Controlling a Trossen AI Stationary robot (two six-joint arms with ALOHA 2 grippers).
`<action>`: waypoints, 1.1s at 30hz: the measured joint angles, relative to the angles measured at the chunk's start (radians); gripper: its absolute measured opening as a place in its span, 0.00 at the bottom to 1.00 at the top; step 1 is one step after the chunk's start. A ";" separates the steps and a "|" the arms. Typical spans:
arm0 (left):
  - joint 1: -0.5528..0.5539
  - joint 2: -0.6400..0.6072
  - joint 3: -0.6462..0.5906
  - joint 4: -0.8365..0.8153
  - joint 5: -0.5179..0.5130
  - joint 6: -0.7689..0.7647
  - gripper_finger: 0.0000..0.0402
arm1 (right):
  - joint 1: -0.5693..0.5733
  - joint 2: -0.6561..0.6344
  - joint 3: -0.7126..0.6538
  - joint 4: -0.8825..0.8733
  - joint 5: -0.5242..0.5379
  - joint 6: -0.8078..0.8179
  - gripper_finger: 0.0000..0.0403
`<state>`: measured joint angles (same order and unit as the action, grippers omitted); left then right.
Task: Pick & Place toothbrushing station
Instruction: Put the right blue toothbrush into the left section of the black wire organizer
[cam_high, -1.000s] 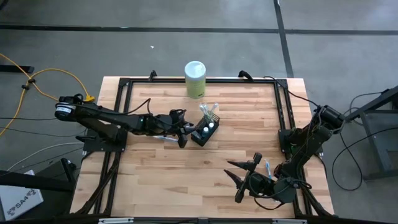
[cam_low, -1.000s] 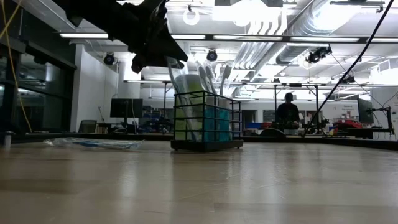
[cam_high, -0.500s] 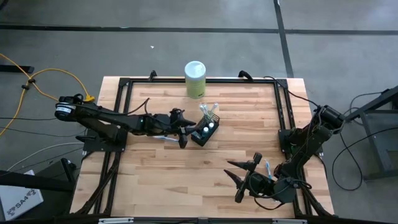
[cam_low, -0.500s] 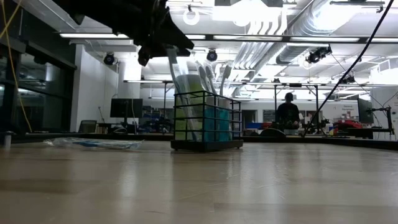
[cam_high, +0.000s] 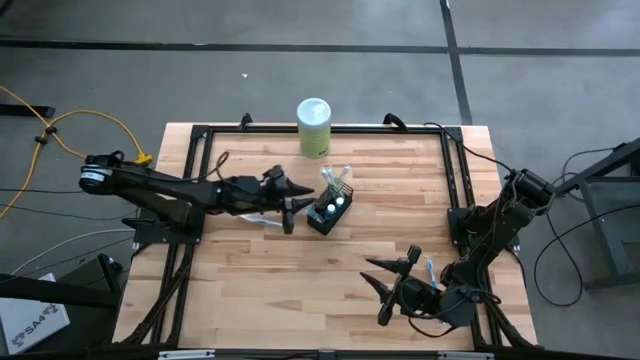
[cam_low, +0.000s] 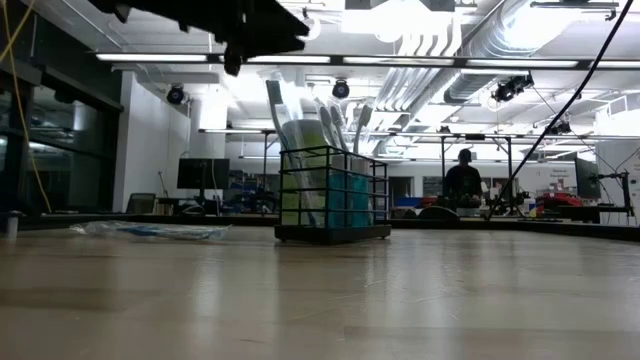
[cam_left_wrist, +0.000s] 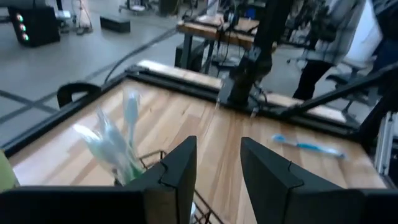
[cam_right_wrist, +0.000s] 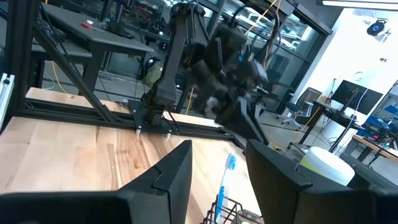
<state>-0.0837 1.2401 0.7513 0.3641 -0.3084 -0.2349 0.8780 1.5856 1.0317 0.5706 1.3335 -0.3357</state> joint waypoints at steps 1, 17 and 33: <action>-0.004 -0.017 0.000 -0.004 0.000 0.002 0.30 | 0.000 0.000 0.000 -0.010 0.000 0.006 0.35; -0.254 -0.076 0.000 -0.016 -0.133 0.113 0.30 | 0.084 0.000 0.000 -0.160 0.128 0.280 0.35; -0.411 -0.076 0.000 -0.015 -0.314 0.134 0.30 | -0.027 -0.006 0.000 -0.976 -0.751 1.361 0.35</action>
<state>-0.4943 1.1645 0.7513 0.3489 -0.6225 -0.1012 0.8513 1.5794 1.0317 -0.4056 0.5822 1.0258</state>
